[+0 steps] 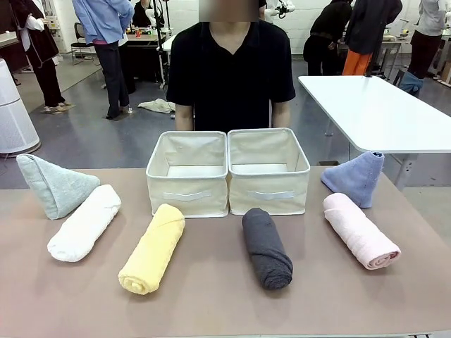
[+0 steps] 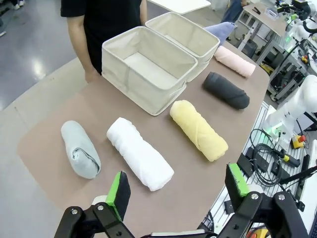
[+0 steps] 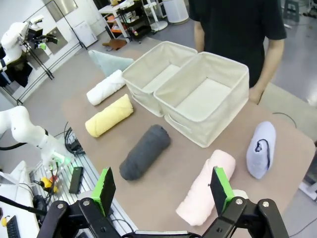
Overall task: Sort the towels based on their folding style.
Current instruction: Pick up one triangle-folded towel and place it in the left Fabric basket.
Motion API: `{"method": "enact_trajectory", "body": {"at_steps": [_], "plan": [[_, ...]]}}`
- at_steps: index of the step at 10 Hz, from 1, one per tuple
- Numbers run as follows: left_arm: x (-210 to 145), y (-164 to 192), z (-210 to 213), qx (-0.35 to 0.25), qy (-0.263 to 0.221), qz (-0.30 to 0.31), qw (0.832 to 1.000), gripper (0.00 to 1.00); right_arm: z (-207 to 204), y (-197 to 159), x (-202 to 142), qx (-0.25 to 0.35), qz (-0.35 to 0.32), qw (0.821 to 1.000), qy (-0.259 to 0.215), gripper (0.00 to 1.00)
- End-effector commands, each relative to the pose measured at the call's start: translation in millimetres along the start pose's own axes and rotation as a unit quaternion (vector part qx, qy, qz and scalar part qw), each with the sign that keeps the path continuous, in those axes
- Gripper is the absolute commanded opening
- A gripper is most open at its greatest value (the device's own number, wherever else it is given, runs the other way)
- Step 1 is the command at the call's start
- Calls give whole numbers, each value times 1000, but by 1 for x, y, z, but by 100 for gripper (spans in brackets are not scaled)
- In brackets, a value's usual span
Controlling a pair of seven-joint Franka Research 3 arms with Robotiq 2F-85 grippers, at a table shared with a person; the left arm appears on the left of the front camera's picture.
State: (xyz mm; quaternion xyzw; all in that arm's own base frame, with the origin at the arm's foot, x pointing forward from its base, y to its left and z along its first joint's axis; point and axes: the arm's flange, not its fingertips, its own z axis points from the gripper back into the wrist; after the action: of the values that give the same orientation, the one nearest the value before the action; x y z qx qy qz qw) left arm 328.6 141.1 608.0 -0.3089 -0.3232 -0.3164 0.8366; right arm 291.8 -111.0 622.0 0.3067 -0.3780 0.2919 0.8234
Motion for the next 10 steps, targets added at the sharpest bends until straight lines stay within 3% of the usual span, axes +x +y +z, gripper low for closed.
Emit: {"method": "enact_trajectory", "body": {"at_steps": [1, 10], "plan": [[0, 1, -1, -6, -1, -5, 1000, 100, -1, -2, 0, 10, 2, 1000, -5, 100], [0, 1, -1, -6, -1, -5, 1000, 100, -1, -2, 0, 10, 2, 1000, -5, 100]]}}
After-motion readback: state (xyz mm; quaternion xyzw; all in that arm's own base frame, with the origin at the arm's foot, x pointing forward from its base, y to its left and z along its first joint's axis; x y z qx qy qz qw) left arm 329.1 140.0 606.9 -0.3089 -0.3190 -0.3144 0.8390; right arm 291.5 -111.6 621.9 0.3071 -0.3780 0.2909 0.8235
